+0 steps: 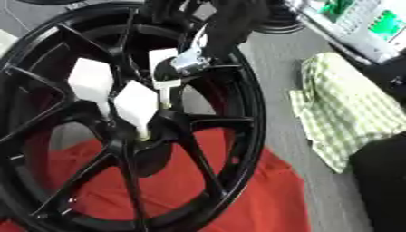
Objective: Pull the pin out of the wheel hub.
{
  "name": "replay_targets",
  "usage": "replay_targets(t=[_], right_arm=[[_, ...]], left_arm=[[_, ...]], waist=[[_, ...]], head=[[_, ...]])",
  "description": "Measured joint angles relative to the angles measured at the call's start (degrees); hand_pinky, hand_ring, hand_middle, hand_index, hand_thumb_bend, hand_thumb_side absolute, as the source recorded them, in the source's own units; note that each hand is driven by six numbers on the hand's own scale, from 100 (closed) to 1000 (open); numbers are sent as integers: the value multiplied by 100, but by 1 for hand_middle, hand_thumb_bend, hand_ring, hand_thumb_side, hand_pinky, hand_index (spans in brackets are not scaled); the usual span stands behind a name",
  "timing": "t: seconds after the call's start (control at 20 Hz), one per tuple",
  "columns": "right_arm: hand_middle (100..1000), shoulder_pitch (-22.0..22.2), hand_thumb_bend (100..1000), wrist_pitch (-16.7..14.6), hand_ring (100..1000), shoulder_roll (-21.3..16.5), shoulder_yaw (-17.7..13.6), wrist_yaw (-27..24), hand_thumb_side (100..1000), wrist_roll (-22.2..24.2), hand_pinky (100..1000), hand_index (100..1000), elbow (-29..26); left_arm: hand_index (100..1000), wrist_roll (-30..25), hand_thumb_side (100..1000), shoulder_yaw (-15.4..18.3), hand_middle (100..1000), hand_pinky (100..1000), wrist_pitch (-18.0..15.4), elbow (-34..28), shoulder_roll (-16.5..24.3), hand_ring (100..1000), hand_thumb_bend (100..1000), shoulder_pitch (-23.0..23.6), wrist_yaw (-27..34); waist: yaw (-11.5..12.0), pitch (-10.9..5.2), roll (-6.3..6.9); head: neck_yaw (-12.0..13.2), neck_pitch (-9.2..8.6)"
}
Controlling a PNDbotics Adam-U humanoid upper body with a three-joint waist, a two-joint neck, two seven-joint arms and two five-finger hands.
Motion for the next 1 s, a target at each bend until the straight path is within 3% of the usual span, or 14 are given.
replay_targets(t=[0.4, 1.0], right_arm=[[798, 230, 542, -9, 886, -9, -278, 296, 341, -114, 873, 844, -467], [801, 271, 539, 150, 889, 53, -310, 477, 350, 35, 876, 844, -514]], left_arm=[[660, 1, 802, 0, 583, 707, 1, 0, -45, 692, 100, 2, 4], [660, 1, 804, 0, 583, 708, 1, 0, -93, 692, 100, 6, 4]], waist=[[-10, -1, 50], [-22, 16, 83]], head=[[28, -128], [-181, -249]])
